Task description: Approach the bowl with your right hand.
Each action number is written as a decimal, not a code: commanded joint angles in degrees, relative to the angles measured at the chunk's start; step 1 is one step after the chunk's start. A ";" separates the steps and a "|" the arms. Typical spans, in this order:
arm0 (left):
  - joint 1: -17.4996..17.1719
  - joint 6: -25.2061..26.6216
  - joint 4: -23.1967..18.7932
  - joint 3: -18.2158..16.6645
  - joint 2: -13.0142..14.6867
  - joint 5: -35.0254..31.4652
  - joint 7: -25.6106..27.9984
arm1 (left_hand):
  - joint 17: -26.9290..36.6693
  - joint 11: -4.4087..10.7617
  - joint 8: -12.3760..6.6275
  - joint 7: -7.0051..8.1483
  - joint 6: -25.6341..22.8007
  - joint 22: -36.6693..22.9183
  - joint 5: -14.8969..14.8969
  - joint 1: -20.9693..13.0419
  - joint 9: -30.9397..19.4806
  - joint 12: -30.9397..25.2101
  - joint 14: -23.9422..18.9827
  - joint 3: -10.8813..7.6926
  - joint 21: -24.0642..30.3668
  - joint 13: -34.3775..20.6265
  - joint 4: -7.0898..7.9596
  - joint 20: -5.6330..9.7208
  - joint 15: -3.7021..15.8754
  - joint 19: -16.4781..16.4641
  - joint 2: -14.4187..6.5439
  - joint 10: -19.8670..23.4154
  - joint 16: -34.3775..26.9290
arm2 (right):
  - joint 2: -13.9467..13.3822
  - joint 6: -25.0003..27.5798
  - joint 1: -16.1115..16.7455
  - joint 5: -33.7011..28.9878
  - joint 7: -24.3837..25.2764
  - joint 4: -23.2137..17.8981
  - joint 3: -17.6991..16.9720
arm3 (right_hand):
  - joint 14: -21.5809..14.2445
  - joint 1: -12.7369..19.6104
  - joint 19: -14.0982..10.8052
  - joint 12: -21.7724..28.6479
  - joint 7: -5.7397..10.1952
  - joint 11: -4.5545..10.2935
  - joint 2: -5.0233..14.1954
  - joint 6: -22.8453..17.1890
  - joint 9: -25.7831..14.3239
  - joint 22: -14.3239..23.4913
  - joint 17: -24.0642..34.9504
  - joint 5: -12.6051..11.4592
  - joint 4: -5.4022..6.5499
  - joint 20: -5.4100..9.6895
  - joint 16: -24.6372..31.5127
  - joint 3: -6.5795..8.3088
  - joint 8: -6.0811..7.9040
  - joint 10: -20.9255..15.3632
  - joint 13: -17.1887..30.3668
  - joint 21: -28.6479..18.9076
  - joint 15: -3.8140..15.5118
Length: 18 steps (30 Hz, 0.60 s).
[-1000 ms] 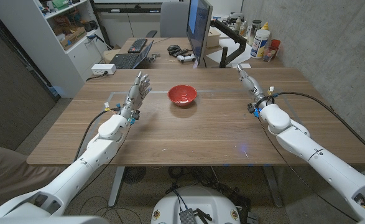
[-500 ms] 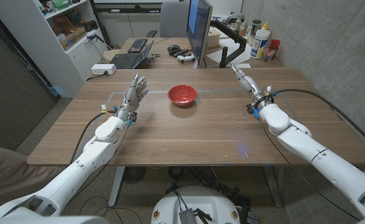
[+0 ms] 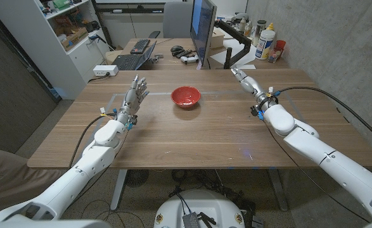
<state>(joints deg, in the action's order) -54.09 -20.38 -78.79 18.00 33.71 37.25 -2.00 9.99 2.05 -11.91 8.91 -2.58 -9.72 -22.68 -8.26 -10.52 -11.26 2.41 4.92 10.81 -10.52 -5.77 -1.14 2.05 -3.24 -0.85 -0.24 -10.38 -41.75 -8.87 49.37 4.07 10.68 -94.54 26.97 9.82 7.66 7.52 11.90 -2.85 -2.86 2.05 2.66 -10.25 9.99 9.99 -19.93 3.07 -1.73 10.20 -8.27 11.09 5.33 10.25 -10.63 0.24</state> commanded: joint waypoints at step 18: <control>-2.65 -1.60 -0.97 -2.20 1.60 0.32 0.75 | 0.28 0.33 0.23 -0.24 -0.15 -0.33 -0.25 -0.84 -0.12 -0.21 0.35 0.47 0.20 -0.09 -0.12 0.15 1.06 0.03 0.03 0.08 -0.29 | -0.55 0.01 -2.24 -6.93 -2.10 -1.24 2.55 | 2.38 0.80 -0.09 0.20 -0.08 0.05 0.18 -0.03 -0.20 0.21 0.13 -0.52 -0.43 0.51 0.23 -0.09 0.27 -0.28 0.23 -0.43 0.29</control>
<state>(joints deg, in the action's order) -55.93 -21.46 -79.42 16.46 34.64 37.95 -1.68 9.99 2.05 -11.91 8.91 -2.58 -9.72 -22.68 -8.26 -10.52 -11.26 2.41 4.92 10.81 -10.52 -5.77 -1.14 2.05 -3.24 -0.85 -0.24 -10.38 -41.86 -8.61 47.43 -0.35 8.79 -94.98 28.86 9.82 7.96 7.31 11.98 -2.86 -2.86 2.36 2.66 -10.25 9.99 9.99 -20.14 3.08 -1.52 10.20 -8.27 11.09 5.33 10.25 -10.63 0.23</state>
